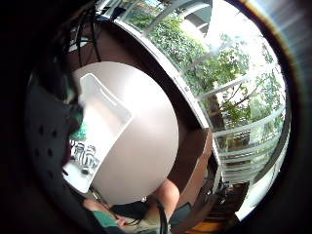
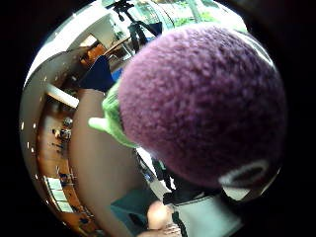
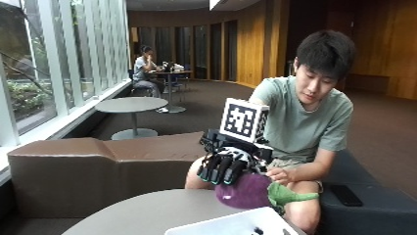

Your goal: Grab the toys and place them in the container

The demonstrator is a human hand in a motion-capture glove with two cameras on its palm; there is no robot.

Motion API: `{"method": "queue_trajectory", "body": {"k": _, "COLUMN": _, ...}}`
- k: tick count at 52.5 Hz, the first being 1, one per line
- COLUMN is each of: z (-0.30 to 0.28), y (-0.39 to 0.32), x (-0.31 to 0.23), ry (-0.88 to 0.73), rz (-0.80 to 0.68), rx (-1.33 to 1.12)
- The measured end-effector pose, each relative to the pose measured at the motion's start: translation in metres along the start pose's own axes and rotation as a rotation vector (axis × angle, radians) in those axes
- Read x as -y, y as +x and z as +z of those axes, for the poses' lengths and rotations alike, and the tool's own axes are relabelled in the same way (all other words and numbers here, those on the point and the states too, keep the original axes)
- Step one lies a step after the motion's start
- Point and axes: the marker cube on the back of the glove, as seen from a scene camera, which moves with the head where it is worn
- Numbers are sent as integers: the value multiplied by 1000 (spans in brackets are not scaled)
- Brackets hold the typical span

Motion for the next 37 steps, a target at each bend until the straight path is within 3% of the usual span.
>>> {"method": "queue_trajectory", "body": {"k": 7, "z": 9, "y": -4, "x": 2, "ry": -154, "rz": -16, "rx": -35}}
{"method": "queue_trajectory", "body": {"k": 18, "z": -3, "y": 4, "x": -11, "ry": -193, "rz": -74, "rx": -10}}
{"method": "queue_trajectory", "body": {"k": 25, "z": -24, "y": 3, "x": -33, "ry": -274, "rz": -219, "rx": 86}}
{"method": "queue_trajectory", "body": {"k": 37, "z": -71, "y": 11, "x": -81, "ry": -208, "rz": -325, "rx": 122}}
